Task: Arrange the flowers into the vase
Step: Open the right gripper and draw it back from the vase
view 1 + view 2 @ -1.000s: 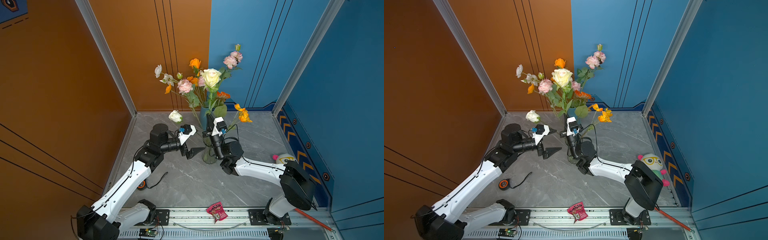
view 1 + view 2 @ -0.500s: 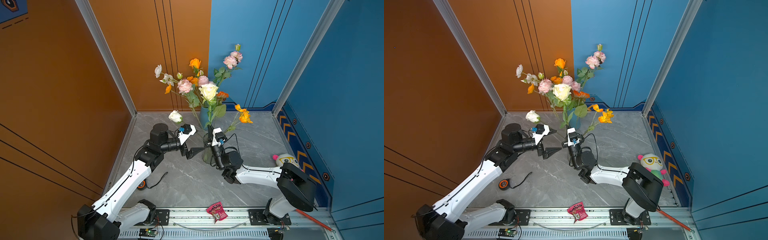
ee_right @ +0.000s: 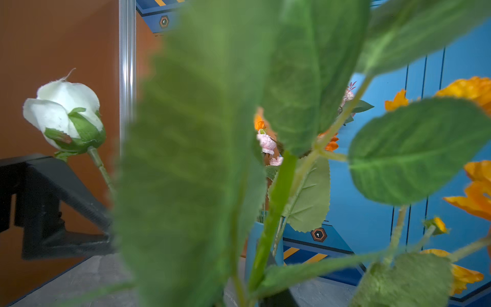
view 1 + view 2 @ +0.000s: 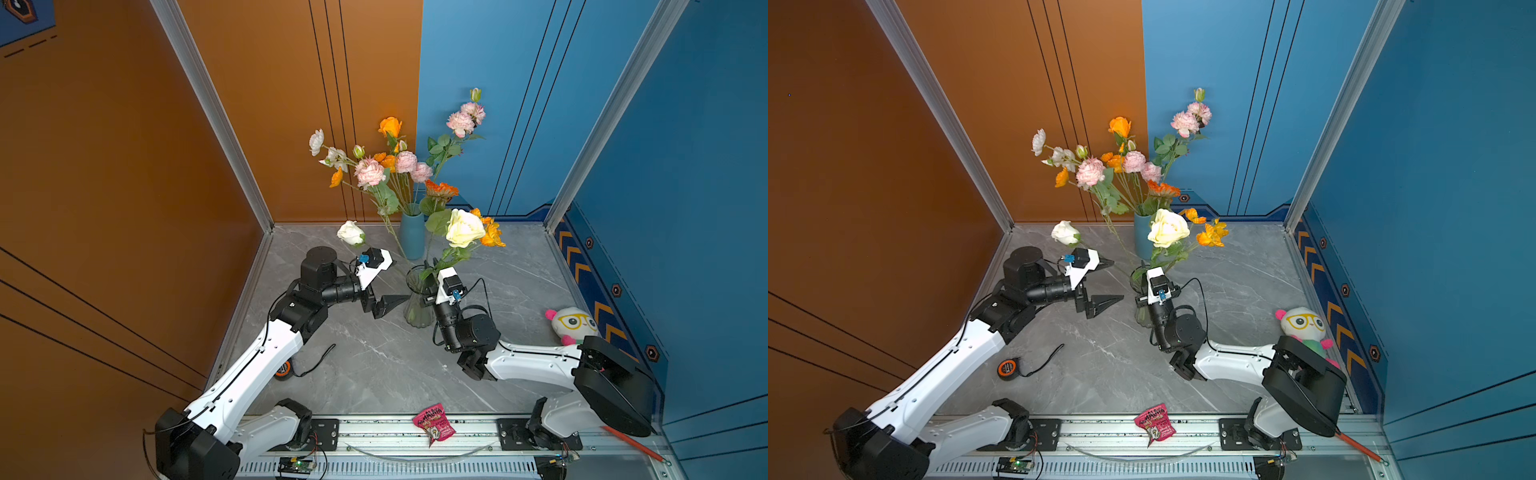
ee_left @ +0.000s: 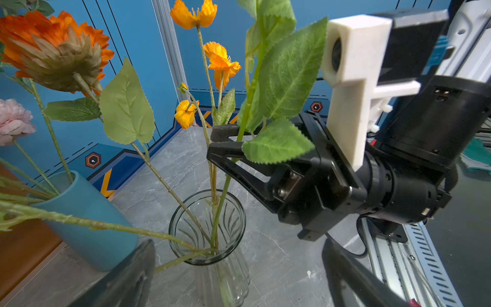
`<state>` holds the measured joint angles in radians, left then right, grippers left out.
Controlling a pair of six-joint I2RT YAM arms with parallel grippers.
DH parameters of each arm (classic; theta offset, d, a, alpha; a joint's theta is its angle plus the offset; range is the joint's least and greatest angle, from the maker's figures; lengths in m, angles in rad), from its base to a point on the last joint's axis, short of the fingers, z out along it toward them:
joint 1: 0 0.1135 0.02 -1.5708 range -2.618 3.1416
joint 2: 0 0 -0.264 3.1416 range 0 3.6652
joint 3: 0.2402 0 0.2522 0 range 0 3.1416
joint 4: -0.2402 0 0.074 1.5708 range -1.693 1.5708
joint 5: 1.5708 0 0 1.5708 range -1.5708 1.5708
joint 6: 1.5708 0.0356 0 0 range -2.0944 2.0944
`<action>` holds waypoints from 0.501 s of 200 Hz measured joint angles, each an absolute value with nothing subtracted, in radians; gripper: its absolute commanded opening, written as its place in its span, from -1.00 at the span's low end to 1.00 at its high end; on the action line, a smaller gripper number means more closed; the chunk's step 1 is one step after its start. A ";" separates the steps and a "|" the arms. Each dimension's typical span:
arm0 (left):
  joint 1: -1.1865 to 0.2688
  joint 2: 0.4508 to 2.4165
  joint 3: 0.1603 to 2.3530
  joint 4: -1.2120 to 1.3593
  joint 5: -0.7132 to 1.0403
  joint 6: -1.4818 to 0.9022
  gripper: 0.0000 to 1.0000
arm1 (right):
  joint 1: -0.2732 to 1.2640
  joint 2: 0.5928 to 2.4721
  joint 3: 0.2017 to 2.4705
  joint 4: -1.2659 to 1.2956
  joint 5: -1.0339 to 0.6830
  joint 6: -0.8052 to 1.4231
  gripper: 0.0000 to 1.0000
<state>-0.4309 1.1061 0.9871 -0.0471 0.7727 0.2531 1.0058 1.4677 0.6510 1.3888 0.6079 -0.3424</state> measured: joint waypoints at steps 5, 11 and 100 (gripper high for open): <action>-0.431 1.106 0.987 -0.047 0.773 0.253 0.96 | 1.009 1.467 0.647 1.390 0.608 -0.342 -0.31; -0.431 1.106 0.987 -0.047 0.773 0.253 0.96 | 1.011 1.466 0.642 1.391 0.608 -0.342 -0.26; -0.431 1.105 0.987 -0.044 0.772 0.253 0.95 | 1.139 1.441 0.588 1.346 0.757 -0.378 1.00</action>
